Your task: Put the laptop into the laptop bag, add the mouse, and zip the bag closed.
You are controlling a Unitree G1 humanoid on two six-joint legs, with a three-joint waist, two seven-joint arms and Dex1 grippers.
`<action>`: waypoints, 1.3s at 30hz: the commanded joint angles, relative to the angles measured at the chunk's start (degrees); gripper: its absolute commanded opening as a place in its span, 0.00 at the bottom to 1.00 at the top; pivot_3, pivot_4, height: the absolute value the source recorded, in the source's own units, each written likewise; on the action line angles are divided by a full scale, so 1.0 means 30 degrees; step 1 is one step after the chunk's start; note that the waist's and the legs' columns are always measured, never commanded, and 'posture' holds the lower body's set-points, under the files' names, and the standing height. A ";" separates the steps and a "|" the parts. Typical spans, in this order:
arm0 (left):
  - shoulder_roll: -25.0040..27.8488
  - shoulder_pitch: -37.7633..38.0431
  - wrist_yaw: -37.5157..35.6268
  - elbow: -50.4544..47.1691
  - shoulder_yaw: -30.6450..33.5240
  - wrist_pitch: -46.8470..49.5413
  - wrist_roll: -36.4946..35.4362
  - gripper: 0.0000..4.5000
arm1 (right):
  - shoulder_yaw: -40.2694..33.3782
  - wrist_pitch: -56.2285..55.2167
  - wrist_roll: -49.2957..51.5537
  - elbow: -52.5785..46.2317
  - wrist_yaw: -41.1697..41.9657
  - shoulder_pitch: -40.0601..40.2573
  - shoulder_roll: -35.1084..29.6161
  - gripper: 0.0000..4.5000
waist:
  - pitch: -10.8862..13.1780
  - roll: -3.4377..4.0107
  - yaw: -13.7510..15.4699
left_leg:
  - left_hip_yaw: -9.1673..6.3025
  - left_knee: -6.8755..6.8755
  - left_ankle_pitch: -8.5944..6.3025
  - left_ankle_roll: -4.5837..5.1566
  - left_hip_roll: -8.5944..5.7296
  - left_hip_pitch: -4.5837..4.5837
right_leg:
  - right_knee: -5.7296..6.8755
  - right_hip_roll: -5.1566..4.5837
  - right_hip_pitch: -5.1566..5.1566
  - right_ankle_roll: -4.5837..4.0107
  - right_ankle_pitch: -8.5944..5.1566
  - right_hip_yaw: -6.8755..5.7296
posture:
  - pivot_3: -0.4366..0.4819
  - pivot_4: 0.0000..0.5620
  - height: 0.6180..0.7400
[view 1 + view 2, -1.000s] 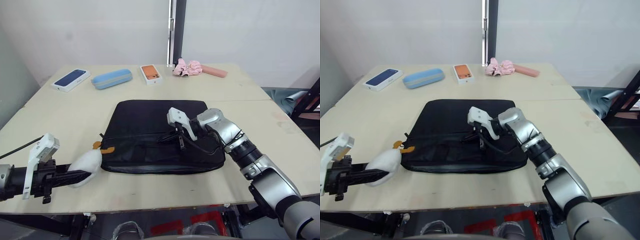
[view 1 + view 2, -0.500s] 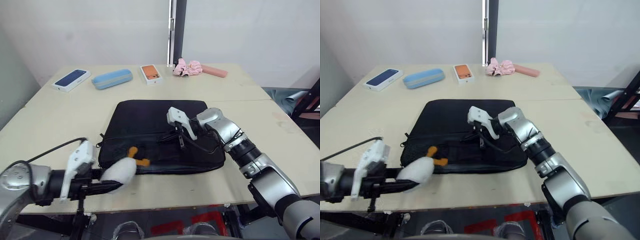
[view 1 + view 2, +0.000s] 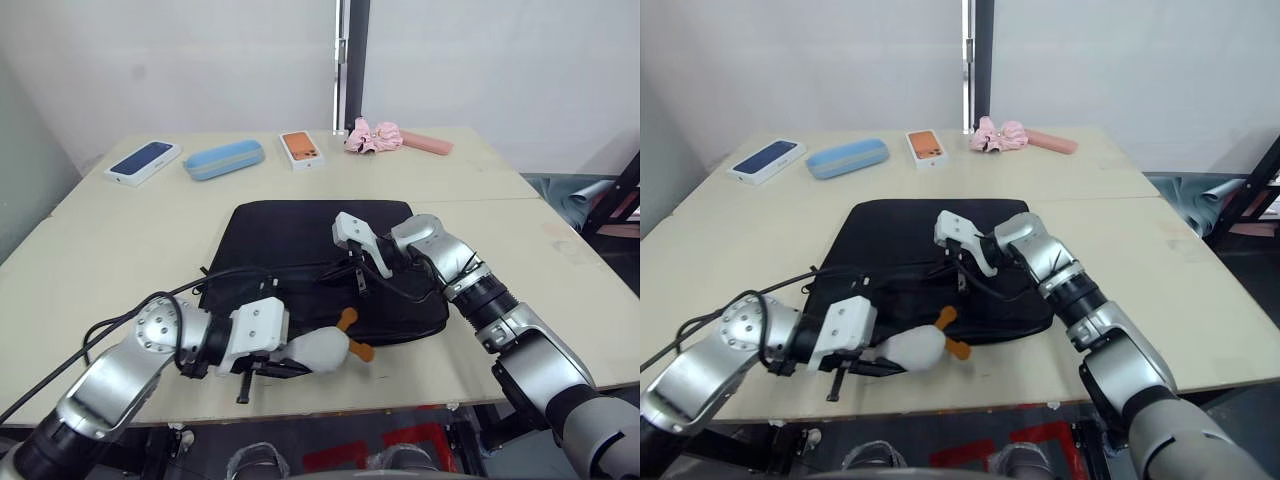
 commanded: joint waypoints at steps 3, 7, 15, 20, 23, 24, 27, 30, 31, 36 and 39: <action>-0.0092 -0.0495 -0.1849 0.1014 -0.0986 -0.2591 0.0075 0.27 | 0.1161 0.0835 -0.1447 0.1193 -0.0227 0.0676 -0.0390 0.00 | 0.0000 0.0000 0.0025 | -0.0001 0.0001 0.0000 0.0001 0.0000 -0.0003 | 0.0001 -0.0001 0.0000 -0.0001 0.0000 -0.0002 | 0.48 0.27 1.00; -0.0155 -0.0825 -0.2848 0.1645 -0.1344 -0.3546 -0.0078 0.27 | 0.1167 0.0855 -0.1444 0.1136 -0.0227 0.0675 -0.0449 0.00 | 0.0002 0.0005 0.0063 | -0.0002 0.0013 0.0001 0.0001 0.0000 0.0007 | 0.0027 -0.0003 0.0003 -0.0001 0.0001 0.0000 | 0.48 0.27 1.00; -0.3669 -0.2939 -0.2741 0.4240 -0.1779 -0.3485 -0.1229 0.27 | 0.1193 0.1003 -0.1418 0.0929 -0.0174 0.0668 -0.0643 0.00 | -0.0008 0.0023 0.0138 | -0.0002 0.0062 0.0002 0.0003 -0.0005 0.0006 | 0.0068 -0.0016 0.0011 -0.0010 0.0006 0.0004 | 0.48 0.27 1.00; -0.5220 -0.4104 -0.3446 0.5209 -0.2614 -0.2765 -0.1688 0.27 | 0.1227 0.1323 -0.1382 0.0485 -0.0093 0.0800 -0.0906 0.00 | -0.0007 0.0026 0.0185 | -0.0002 0.0063 0.0003 0.0006 -0.0006 0.0003 | 0.0068 -0.0019 0.0012 -0.0010 0.0006 0.0003 | 0.48 0.27 1.00; -0.5568 -0.4761 -0.4085 0.5608 -0.3193 -0.2284 -0.1615 0.27 | 0.1214 0.1492 -0.1330 0.0224 -0.0080 0.0906 -0.1062 0.00 | -0.0007 0.0026 0.0256 | -0.0003 0.0064 0.0004 0.0008 -0.0007 0.0000 | 0.0068 -0.0022 0.0010 -0.0009 0.0006 0.0001 | 0.48 0.27 1.00; -0.5679 -0.4939 -0.4177 0.5714 -0.3304 -0.2195 -0.1587 0.27 | 0.1217 0.1537 -0.1329 0.0175 -0.0104 0.0927 -0.1088 0.00 | -0.0007 0.0026 0.0292 | -0.0002 0.0063 0.0004 0.0009 -0.0008 -0.0002 | 0.0066 -0.0022 0.0009 -0.0010 0.0006 0.0000 | 0.48 0.27 1.00; -0.6030 -0.5452 -0.4400 0.6106 -0.3454 -0.2178 -0.1582 0.27 | 0.1199 0.1718 -0.1293 0.0047 -0.0210 0.0976 -0.1089 0.00 | -0.0006 0.0027 0.0293 | -0.0001 0.0062 0.0004 0.0011 -0.0011 -0.0004 | 0.0057 -0.0024 0.0010 -0.0009 0.0006 0.0001 | 0.48 0.27 1.00; -0.6083 -0.5665 -0.4647 0.6688 -0.3394 -0.2385 -0.1452 0.27 | 0.1166 0.1810 -0.1256 -0.0090 -0.0312 0.1080 -0.1078 0.00 | -0.0006 0.0027 0.0319 | -0.0001 0.0062 0.0005 0.0012 -0.0011 -0.0004 | 0.0055 -0.0025 0.0012 -0.0010 0.0006 -0.0001 | 0.48 0.27 1.00; -0.5948 -0.5589 -0.4676 0.6807 -0.3332 -0.2453 -0.1342 0.27 | 0.1155 0.1812 -0.1254 -0.0080 -0.0348 0.1087 -0.1066 0.00 | -0.0007 0.0028 0.0308 | -0.0002 0.0062 0.0005 0.0012 -0.0013 -0.0003 | 0.0056 -0.0027 0.0013 -0.0010 0.0006 0.0000 | 0.48 0.27 1.00; -0.4638 -0.4661 -0.4428 0.6860 -0.2618 -0.1705 -0.1350 0.40 | 0.1064 0.1822 -0.1218 -0.0030 -0.0512 0.1079 -0.0988 0.00 | -0.0005 0.0032 0.0290 | -0.0002 0.0060 0.0005 0.0012 -0.0012 -0.0001 | 0.0054 -0.0026 0.0013 -0.0009 0.0006 -0.0002 | 0.48 0.27 1.00; -0.3333 -0.4026 -0.3976 0.6994 -0.2565 -0.2303 -0.0113 0.63 | 0.1042 0.1769 -0.1199 -0.0020 -0.0537 0.1100 -0.0986 0.00 | -0.0001 0.0037 0.0284 | -0.0004 0.0058 0.0005 0.0011 -0.0010 0.0001 | 0.0057 -0.0025 0.0011 -0.0008 0.0005 -0.0005 | 0.48 0.27 1.00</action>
